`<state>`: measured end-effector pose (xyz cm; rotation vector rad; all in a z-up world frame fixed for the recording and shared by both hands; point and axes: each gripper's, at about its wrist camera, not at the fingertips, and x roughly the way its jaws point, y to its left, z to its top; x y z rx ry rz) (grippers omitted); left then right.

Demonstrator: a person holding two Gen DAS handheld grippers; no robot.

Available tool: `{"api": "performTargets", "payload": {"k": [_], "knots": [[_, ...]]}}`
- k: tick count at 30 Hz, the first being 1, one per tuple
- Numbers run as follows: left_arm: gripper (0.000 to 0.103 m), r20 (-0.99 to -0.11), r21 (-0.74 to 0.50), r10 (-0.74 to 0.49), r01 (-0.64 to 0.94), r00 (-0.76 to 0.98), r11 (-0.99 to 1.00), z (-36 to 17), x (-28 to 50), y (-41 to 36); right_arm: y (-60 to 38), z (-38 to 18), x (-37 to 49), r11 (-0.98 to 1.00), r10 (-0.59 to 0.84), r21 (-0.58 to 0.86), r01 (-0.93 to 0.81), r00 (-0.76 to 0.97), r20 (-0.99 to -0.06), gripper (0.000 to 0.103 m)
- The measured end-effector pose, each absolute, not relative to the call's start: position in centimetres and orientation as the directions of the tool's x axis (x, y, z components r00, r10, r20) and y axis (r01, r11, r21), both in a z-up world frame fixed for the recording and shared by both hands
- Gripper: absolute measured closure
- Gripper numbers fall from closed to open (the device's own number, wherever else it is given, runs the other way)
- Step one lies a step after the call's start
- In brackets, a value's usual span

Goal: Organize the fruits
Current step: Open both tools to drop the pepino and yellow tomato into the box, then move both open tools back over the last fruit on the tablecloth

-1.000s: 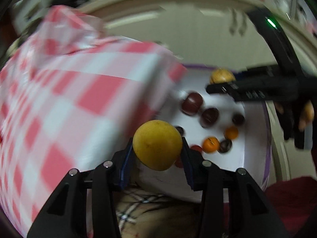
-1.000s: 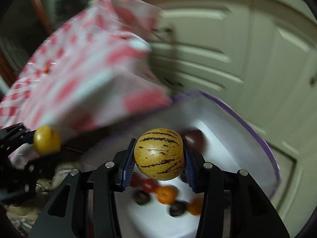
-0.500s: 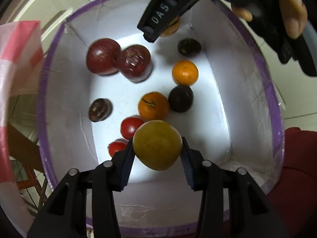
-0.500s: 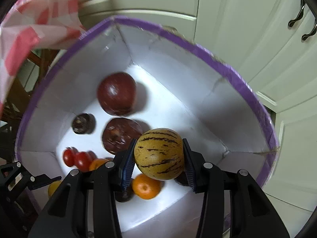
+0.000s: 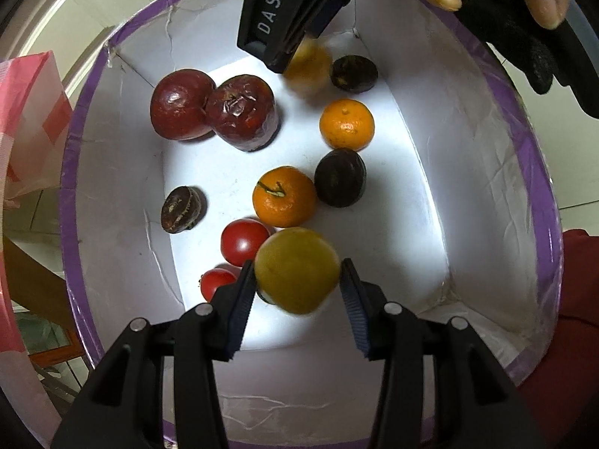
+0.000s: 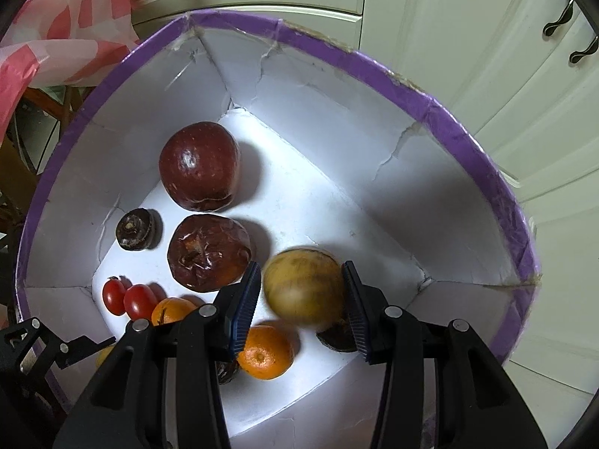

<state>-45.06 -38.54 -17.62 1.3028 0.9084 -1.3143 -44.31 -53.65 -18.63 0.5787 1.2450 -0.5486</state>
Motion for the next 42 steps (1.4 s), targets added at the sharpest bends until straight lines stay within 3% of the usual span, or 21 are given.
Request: {"api": "performTargets", "payload": {"k": [6,12,15,21,38,40,42], "knots": [[0.055,-0.974,0.159,-0.190,0.972,0.125,-0.173,-16.3,-45.4,-38.3,-53.8,-17.7,-44.5,0.734,-0.076,0.097,0.672,0.223,-0.972,0.057],[0.045,-0.953,0.178,-0.270,0.975,0.137,-0.134,-14.2,-45.3,-37.2,-53.4,-14.8,-44.3,0.752,-0.120,0.063,0.657,0.230,-0.966,0.055],[0.036,-0.937,0.189,-0.319,0.976,0.145,-0.111,-12.7,-45.3,-36.3,-52.4,-12.6,-44.0,0.771,-0.151,0.037,0.636,0.239,-0.959,0.048],[0.029,-0.898,0.207,-0.409,0.976,0.162,-0.068,-9.6,-44.6,-35.2,-50.5,-9.0,-43.0,0.802,-0.208,-0.023,0.597,0.244,-0.947,0.040],[0.028,-0.743,0.240,-0.627,0.968,0.233,0.075,-2.1,-42.7,-29.0,-45.1,-0.4,-40.3,0.823,-0.356,-0.160,0.546,0.275,-0.893,0.026],[0.016,-0.685,0.244,-0.672,0.958,0.281,0.151,-0.3,-41.6,-27.6,-43.7,2.3,-39.0,0.829,-0.390,-0.152,0.537,0.362,-0.847,0.016],[0.011,-0.626,0.228,-0.706,0.944,0.331,0.239,1.3,-39.9,-26.0,-41.9,4.4,-37.5,0.852,-0.400,-0.136,0.505,0.461,-0.792,0.016]]}}
